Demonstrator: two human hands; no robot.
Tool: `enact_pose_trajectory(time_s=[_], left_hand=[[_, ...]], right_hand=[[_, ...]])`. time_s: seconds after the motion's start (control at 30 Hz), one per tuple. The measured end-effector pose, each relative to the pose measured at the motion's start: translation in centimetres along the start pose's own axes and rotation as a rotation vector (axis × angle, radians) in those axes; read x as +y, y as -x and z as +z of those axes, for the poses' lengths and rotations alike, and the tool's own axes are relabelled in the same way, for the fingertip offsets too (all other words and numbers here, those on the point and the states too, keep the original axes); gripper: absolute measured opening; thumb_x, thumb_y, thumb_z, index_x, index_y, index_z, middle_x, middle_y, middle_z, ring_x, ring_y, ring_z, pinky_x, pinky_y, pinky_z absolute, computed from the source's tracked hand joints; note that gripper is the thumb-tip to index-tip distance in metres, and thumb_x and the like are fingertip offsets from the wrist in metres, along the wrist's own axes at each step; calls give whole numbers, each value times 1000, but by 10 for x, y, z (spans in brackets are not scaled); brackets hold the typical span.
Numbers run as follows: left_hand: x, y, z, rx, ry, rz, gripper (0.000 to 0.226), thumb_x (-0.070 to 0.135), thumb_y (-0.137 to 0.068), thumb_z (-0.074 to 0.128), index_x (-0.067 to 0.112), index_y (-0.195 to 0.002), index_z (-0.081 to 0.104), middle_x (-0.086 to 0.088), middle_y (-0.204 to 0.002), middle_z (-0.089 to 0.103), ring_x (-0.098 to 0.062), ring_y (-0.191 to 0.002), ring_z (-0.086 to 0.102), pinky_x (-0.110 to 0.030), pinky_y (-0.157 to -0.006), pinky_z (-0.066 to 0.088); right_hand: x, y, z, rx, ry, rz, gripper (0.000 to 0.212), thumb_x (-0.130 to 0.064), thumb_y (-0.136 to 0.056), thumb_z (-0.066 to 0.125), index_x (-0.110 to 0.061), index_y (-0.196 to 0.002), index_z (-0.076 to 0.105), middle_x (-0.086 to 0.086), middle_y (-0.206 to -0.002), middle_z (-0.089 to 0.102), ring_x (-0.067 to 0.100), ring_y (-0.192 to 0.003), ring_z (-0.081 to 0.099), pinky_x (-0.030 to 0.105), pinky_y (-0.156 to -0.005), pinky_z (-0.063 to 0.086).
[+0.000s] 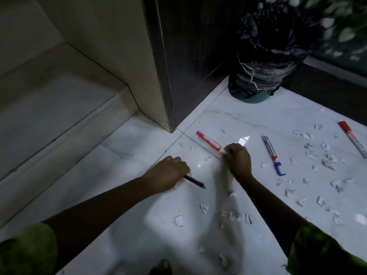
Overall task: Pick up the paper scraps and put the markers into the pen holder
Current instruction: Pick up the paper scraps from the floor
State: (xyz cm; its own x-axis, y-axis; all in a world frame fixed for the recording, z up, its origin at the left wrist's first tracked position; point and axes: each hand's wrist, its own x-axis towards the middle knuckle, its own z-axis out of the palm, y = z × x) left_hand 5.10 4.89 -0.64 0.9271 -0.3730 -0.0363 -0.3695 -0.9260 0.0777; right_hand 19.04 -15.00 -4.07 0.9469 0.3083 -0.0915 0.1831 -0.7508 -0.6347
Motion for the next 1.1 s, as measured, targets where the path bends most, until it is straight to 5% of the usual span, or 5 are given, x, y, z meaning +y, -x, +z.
enact_pose_trajectory(time_s=[0.3,0.5,0.67,0.83,1.1], left_hand=[[-43,23,-4,88,347,-788,8,7,-86,57,0,-86,60,-21,-89,63,-35,-91,56,-40,-72,46],[-72,26,8,19,303,-991,9,4,-85,54,-4,-88,55,-23,-95,63,-38,-92,60,-45,-78,52],[-69,9,14,58,252,-1031,21,10,-86,53,-4,-102,56,-24,-107,58,-39,-101,55,-43,-84,48],[-37,-22,22,91,177,-886,33,21,-91,47,5,-119,52,-15,-124,54,-29,-116,47,-37,-94,41],[-13,-52,23,127,520,-697,35,11,-96,42,3,-130,49,-12,-140,49,-24,-131,44,-29,-111,32]], right_hand=[[14,-37,-27,206,69,479,26,-5,-79,66,4,-102,60,21,-106,64,34,-101,60,43,-88,53],[-14,-28,-12,324,120,333,29,-4,-83,56,4,-111,55,24,-116,53,38,-109,51,45,-93,44],[-30,-24,6,107,46,-120,32,10,-83,48,9,-113,58,27,-126,52,37,-122,44,38,-103,37],[-32,-46,32,-146,255,-105,53,6,-87,43,-3,-139,36,16,-151,28,32,-141,19,39,-116,24],[-35,4,48,-250,233,-414,42,-16,-90,41,-5,-130,51,19,-140,46,36,-129,41,42,-107,33]])
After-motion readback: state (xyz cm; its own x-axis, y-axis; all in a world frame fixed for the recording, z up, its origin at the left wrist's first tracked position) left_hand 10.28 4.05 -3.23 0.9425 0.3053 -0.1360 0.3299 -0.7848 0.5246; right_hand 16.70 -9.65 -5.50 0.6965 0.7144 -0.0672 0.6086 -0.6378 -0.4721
